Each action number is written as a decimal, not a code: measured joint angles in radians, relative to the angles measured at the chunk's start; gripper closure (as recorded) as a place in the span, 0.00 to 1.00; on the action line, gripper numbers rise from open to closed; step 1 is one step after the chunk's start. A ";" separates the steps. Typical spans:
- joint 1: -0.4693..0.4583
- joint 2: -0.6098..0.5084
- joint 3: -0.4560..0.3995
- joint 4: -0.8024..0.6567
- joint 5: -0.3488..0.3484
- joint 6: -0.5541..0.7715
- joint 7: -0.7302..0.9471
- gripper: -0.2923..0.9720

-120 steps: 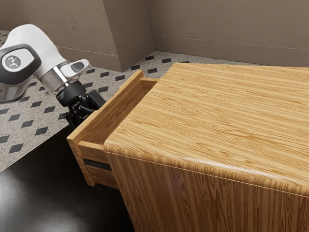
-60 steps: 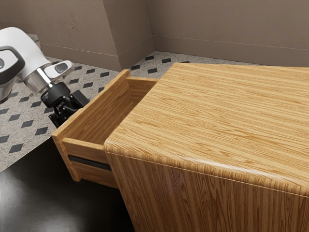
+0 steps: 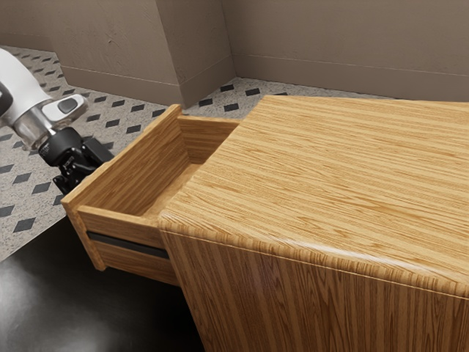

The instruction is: Pull the drawer handle with one arm to open the drawer

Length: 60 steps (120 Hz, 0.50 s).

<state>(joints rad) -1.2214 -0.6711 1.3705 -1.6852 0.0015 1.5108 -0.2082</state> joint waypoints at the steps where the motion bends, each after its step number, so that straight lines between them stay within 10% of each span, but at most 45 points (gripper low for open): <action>1: 0.001 0.000 0.000 0.000 0.000 0.000 0.000 0.24; 60: 0.088 -0.007 -0.035 -0.016 0.002 -0.030 0.014 0.24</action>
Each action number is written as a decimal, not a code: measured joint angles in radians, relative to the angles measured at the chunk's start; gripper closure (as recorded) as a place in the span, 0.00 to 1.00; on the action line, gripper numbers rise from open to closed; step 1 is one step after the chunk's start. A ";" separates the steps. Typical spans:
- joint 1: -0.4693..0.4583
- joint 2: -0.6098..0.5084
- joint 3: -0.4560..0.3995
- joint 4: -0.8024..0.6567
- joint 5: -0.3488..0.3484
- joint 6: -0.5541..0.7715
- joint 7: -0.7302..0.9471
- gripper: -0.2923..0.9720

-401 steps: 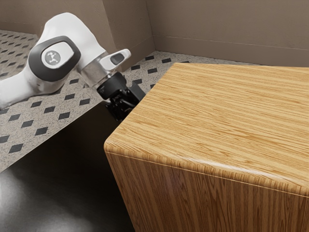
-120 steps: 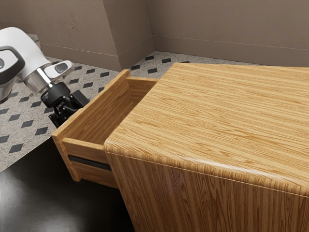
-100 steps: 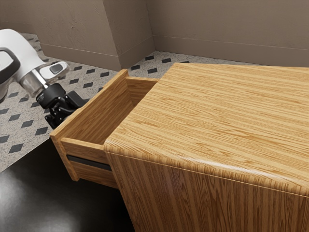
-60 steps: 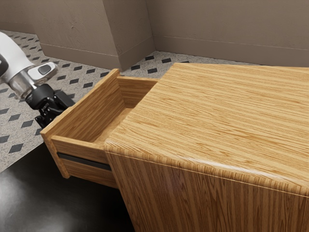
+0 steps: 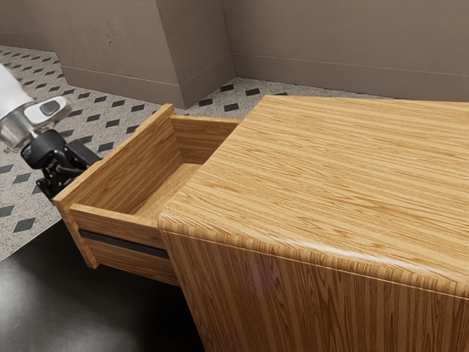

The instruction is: Pull the drawer handle with one arm to open the drawer

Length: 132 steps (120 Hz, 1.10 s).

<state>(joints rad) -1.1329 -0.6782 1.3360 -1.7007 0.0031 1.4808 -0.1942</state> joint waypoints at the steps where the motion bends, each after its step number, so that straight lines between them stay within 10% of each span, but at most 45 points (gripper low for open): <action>1: 0.001 -0.001 0.000 0.000 0.000 -0.001 0.000 0.24; 48: 0.060 -0.005 -0.041 0.005 0.009 -0.031 0.013 0.24; 61: 0.199 0.007 -0.249 0.087 0.083 -0.126 -0.007 0.24; 77: 0.260 0.208 -0.772 0.286 0.275 -0.273 -0.045 0.23; 91: 0.607 0.480 -1.209 0.380 0.339 -0.268 -0.015 0.23; 132: 0.699 0.529 -1.299 0.368 0.269 -0.189 0.070 0.23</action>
<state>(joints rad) -0.4336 -0.1487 0.0372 -1.3325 0.2722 1.2917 -0.1247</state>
